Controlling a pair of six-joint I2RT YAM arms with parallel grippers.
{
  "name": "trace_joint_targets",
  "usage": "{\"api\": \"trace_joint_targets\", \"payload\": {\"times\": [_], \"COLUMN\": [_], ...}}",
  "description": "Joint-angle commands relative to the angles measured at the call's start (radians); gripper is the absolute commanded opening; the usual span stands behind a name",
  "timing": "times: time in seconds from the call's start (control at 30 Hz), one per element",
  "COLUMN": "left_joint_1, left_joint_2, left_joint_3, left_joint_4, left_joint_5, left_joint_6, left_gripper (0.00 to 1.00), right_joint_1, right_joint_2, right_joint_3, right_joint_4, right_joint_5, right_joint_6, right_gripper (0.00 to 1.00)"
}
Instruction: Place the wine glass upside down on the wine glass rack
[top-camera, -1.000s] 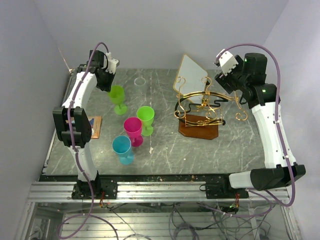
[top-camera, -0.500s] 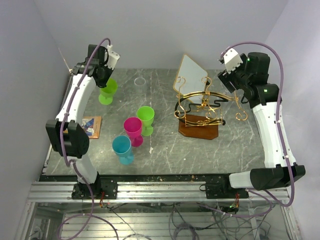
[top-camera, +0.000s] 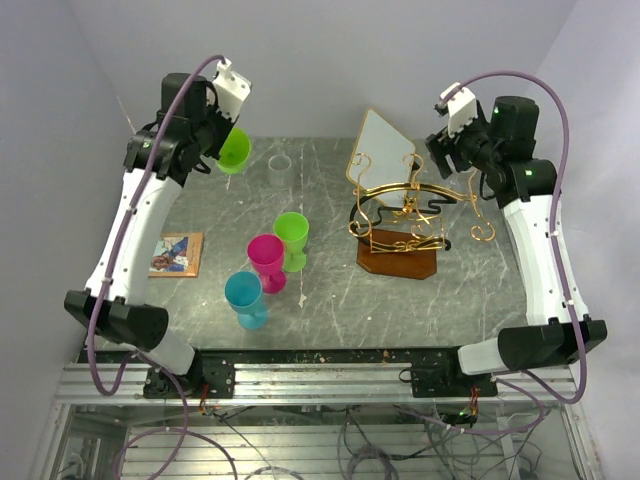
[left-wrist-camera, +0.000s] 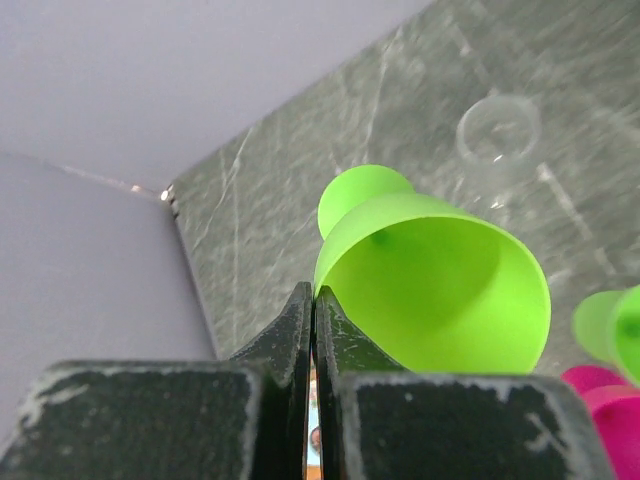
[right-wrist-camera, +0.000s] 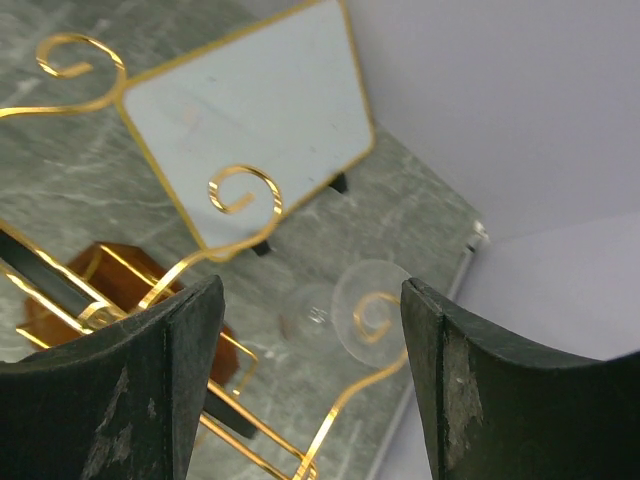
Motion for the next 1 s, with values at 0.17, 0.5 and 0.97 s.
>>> {"api": "trace_joint_targets", "payload": {"times": [0.17,0.5,0.97], "left_joint_1": [-0.022,-0.023,-0.027], "left_joint_2": [-0.178,-0.136,-0.099], "left_joint_3": [-0.023,0.02,-0.026], "left_joint_4": [0.238,0.492,0.641], "left_joint_5": [0.369,0.627,0.703], "left_joint_6": [-0.209,-0.56,-0.868], "left_gripper": [0.07,0.07,0.07], "right_joint_1": [0.093,0.102,0.102], "right_joint_2": [0.009,-0.006,0.042], "right_joint_3": [-0.004,-0.036,-0.021], "right_joint_4": [0.151,0.336,0.432], "right_joint_5": [-0.267,-0.399,-0.472], "right_joint_6": [0.196,0.509,0.76], "right_gripper": [0.7,0.7,0.71]}}
